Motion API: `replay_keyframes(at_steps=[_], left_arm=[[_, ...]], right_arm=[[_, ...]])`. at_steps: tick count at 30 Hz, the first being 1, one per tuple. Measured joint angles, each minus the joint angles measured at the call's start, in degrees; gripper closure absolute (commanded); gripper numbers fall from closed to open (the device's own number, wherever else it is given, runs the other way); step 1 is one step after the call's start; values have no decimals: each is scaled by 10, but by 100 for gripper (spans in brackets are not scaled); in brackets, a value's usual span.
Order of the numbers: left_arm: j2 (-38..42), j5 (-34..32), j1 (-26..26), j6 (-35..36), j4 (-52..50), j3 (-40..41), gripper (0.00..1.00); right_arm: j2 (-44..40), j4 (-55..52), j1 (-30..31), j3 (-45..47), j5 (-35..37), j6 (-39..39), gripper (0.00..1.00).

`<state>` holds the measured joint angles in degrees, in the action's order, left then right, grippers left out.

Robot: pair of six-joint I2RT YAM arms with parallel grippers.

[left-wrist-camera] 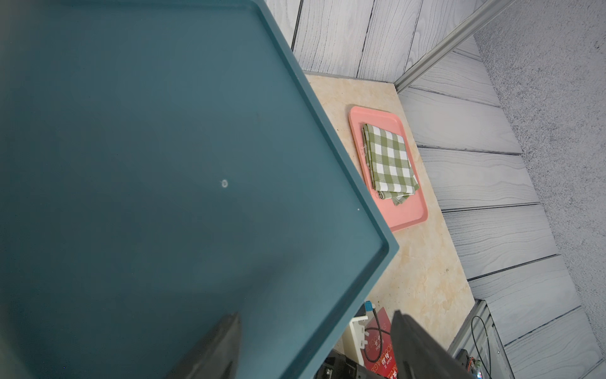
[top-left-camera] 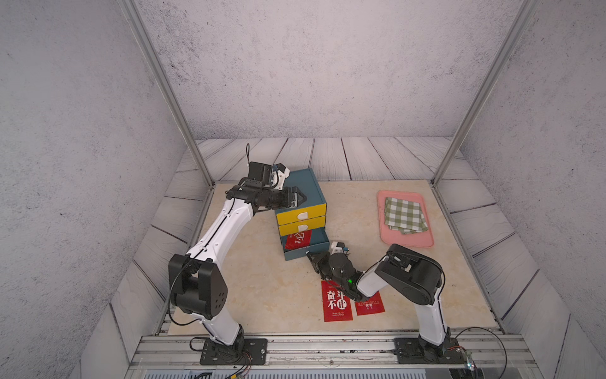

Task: Take the postcards out of the drawer
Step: Open the drawer in the storage box.

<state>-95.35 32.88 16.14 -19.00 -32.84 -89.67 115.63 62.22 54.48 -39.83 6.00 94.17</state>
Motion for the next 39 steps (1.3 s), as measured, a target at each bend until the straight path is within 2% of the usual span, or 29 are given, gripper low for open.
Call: replay_keyframes(at_steps=[23,39], left_arm=[[-5,0,-1,10,11,0,22],[-5,0,-4,10,11,0,22]], right_arm=[[-101,-35,50,100,1,-1,98],[-113,-44,64,118,2,1,97]])
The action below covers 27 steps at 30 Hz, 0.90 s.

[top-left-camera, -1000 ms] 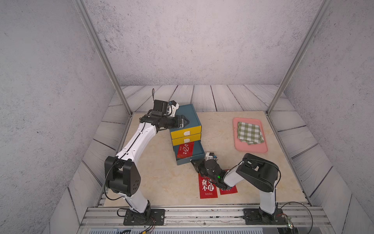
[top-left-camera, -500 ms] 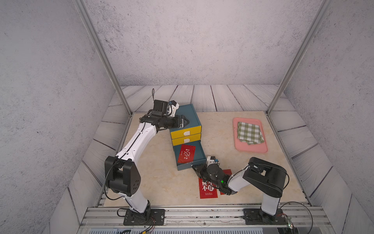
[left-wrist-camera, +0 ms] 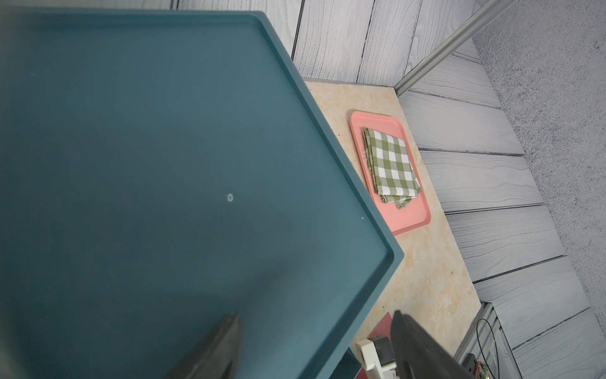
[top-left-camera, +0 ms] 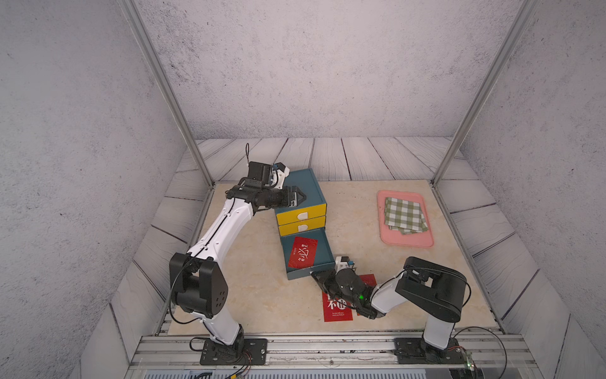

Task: Take the postcards out of the drawer
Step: Open the drawer in the storage box.

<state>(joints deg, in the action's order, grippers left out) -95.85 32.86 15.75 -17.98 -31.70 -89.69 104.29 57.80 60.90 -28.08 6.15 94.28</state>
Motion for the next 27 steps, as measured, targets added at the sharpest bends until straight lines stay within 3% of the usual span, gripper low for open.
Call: replay_keyframes(at_steps=[21,27], left_arm=[[0,0,0,0,3,2,22],[0,0,0,0,4,2,22]], right_arm=[[-18,-1,14,23,4,11,95],[-18,3,14,28,4,18,81]])
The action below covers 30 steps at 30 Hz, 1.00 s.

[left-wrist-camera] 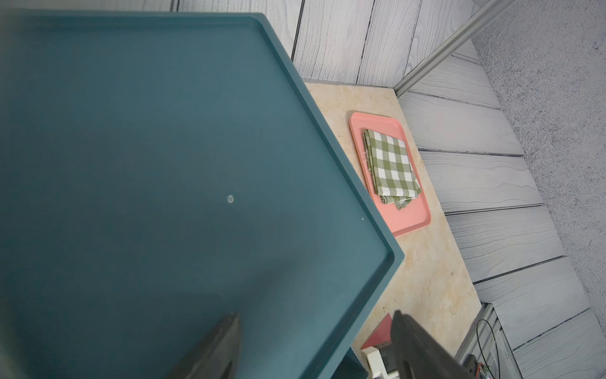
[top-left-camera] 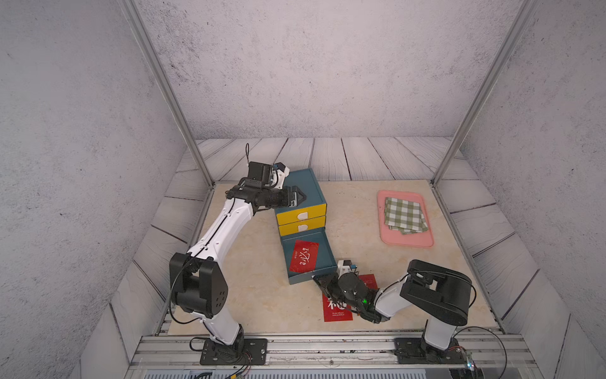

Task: Take the postcards out of the drawer
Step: Open the drawer in the storage box, then pick up the postcard from the drawer.

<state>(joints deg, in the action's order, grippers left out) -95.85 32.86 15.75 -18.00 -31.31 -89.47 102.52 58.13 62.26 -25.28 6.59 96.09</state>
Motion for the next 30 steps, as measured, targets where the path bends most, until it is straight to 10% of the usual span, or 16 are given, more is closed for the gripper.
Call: replay_keyframes(at_steps=[18,30], left_arm=[[4,-7,0,-2,-12,-4,21],[176,-59,-9,-17,-43,66,26]], right_arm=[[-116,-102,1,6,11,-44,47],[-358,-491,-21,-105,9,-206,40]])
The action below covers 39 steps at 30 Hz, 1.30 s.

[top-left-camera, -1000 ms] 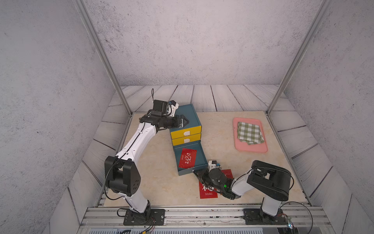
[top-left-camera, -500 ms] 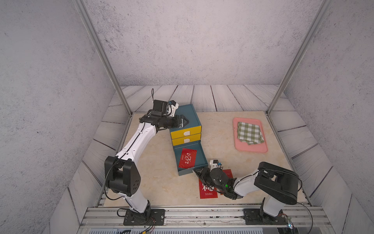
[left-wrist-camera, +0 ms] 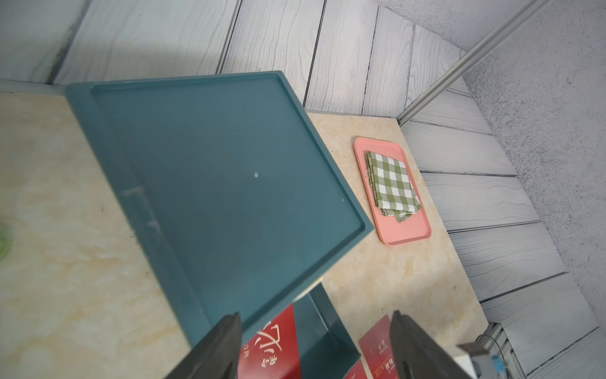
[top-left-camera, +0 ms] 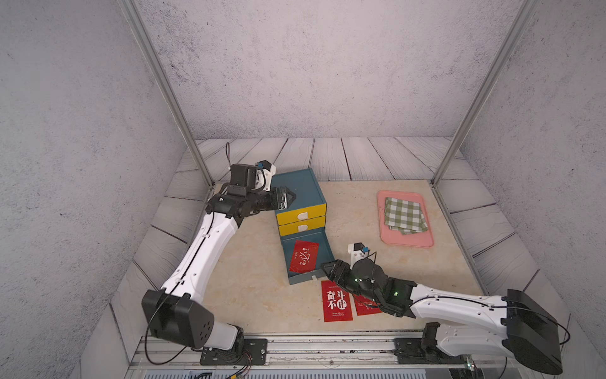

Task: Take the postcards out of the drawer
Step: Pick up the postcard from the drawer.

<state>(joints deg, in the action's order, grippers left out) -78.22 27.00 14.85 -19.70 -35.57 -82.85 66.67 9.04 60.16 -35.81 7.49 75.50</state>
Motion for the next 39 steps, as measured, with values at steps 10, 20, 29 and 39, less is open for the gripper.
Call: replay_keyframes(at_steps=[10,20,29,39], left_arm=[[123,-31,0,-34,-19,224,36],[130,-31,0,-83,1,356,41],[79,-6,3,-94,38,363,45],[58,-2,22,-103,62,376,47]], right_arm=[[119,-206,-113,-210,-122,-196,39],[303,-299,-120,-341,-214,-309,34],[390,-370,-120,-430,-224,-361,29],[434,-416,-120,-470,-218,-376,24]])
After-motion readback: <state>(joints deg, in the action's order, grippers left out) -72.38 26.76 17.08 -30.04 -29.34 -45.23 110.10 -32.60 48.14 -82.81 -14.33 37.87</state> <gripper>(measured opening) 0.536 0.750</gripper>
